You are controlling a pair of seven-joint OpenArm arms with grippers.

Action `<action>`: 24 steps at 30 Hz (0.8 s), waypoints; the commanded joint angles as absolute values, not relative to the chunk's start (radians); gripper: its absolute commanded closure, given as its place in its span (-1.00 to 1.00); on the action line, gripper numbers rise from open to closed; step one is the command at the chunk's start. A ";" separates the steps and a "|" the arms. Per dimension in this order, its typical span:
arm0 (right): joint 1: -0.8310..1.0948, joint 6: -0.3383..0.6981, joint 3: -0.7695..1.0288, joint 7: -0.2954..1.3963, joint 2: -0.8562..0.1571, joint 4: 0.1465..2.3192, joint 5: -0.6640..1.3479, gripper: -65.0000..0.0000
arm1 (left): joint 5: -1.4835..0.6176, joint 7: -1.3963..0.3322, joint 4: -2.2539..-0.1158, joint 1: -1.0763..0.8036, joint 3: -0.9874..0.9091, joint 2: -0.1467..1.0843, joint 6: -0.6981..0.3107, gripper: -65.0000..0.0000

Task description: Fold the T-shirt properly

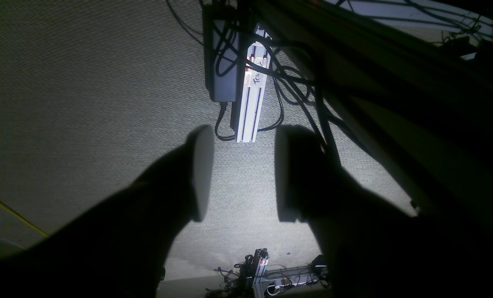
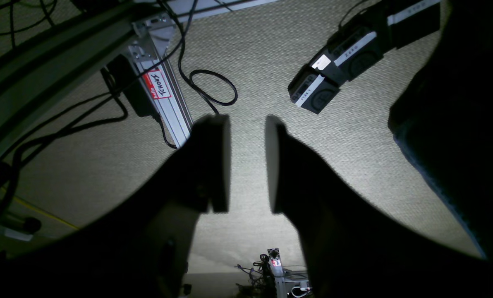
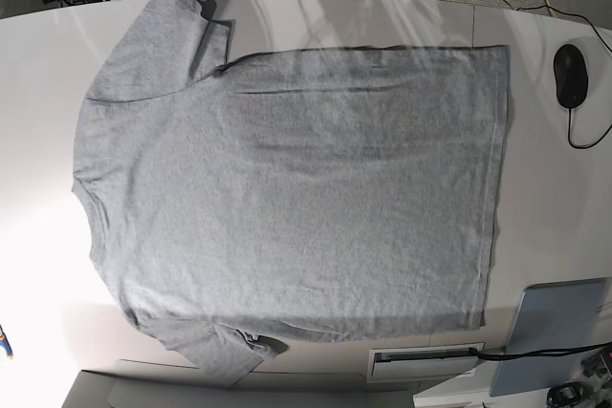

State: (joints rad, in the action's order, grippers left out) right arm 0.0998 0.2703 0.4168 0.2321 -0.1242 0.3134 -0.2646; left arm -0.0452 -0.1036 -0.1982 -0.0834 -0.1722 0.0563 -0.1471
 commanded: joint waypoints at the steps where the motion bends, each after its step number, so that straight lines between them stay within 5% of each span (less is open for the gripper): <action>1: 0.102 0.273 0.419 0.235 -0.133 0.319 -0.270 0.53 | -0.044 -0.104 -0.201 -0.086 -0.172 0.059 -0.154 0.20; 13: 0.118 0.277 0.418 0.257 -0.133 0.323 -0.270 0.53 | -0.044 -0.104 -0.294 -0.134 -0.172 0.059 -0.154 0.20; 24: 0.286 0.400 0.418 0.262 -0.133 0.552 -0.226 0.53 | -0.044 -0.125 -0.586 -0.331 -0.173 0.067 -0.154 0.20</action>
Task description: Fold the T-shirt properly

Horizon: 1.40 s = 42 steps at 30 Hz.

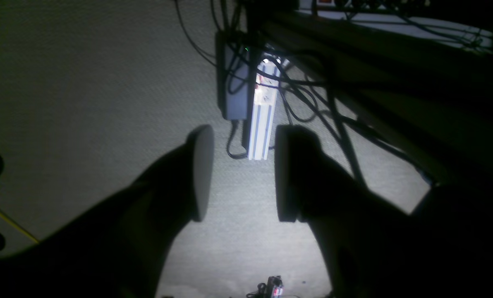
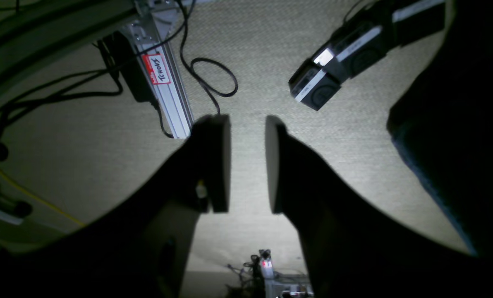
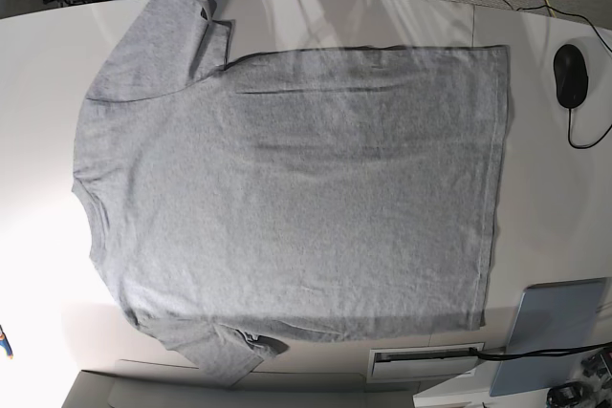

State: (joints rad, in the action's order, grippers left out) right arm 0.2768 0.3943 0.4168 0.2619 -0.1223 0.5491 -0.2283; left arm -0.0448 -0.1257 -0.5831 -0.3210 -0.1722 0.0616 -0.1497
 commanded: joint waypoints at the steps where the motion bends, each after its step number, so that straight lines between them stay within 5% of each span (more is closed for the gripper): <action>1: 0.312 0.412 0.418 0.263 -0.133 0.588 -0.224 0.53 | -0.044 -0.137 -0.614 -0.352 -0.173 0.069 -0.154 0.20; 12: 0.664 0.596 0.418 0.344 -0.151 1.100 -0.013 0.53 | -0.155 -0.254 -1.084 -0.662 -0.173 0.154 -0.306 0.20; 25: 1.094 0.625 0.435 0.484 -0.401 1.816 0.176 0.53 | 0.036 -0.300 -1.906 -1.082 -0.173 0.390 -0.241 0.20; 33: 1.107 0.624 0.546 0.537 -0.472 2.124 0.167 0.53 | 0.209 -0.299 -2.145 -1.036 -0.173 0.512 -0.251 0.20; 42: 0.946 0.625 0.562 0.679 -0.510 2.178 0.135 0.51 | 0.214 -0.299 -2.024 -0.776 -0.173 0.519 -0.474 0.11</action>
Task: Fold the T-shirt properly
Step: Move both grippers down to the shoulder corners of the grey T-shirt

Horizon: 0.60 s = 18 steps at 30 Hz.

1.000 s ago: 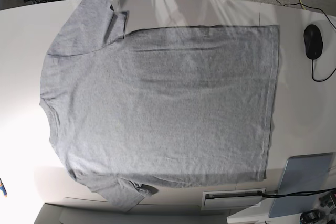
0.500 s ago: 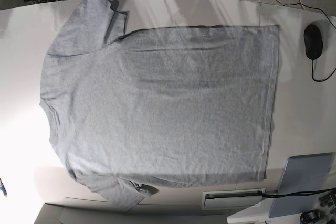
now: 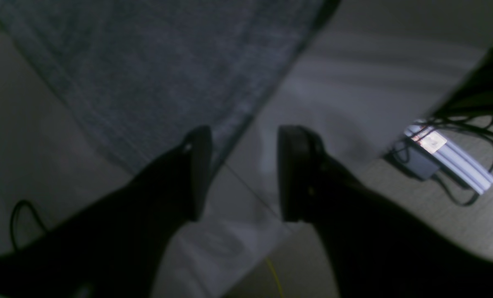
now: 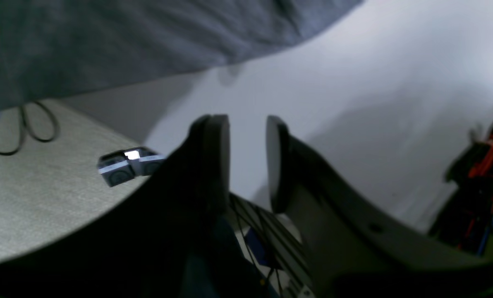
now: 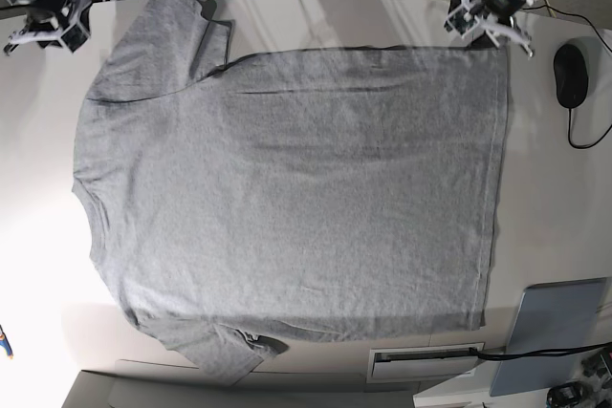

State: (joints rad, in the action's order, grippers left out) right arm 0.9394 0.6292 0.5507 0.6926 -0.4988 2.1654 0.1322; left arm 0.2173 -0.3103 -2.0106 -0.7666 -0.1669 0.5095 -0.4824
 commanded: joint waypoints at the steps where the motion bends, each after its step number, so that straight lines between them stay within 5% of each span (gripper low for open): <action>1: 0.930 0.625 0.562 0.707 -0.510 2.178 0.134 0.51 | 0.214 -0.299 -2.000 -0.759 -0.173 0.519 -0.490 0.05; 7: 0.895 0.627 0.562 0.741 -0.510 2.178 0.142 0.50 | 0.278 -0.269 -1.880 -0.698 -0.172 0.531 -0.488 -0.06; 12: 0.895 0.662 0.562 0.739 -0.511 2.178 0.142 0.13 | 0.300 -0.269 -1.819 -0.661 -0.171 0.566 -0.478 -0.06; 18: 0.895 0.662 0.562 0.693 -0.510 2.178 0.141 0.11 | 0.303 -0.264 -1.747 -0.611 -0.171 0.593 -0.469 -0.06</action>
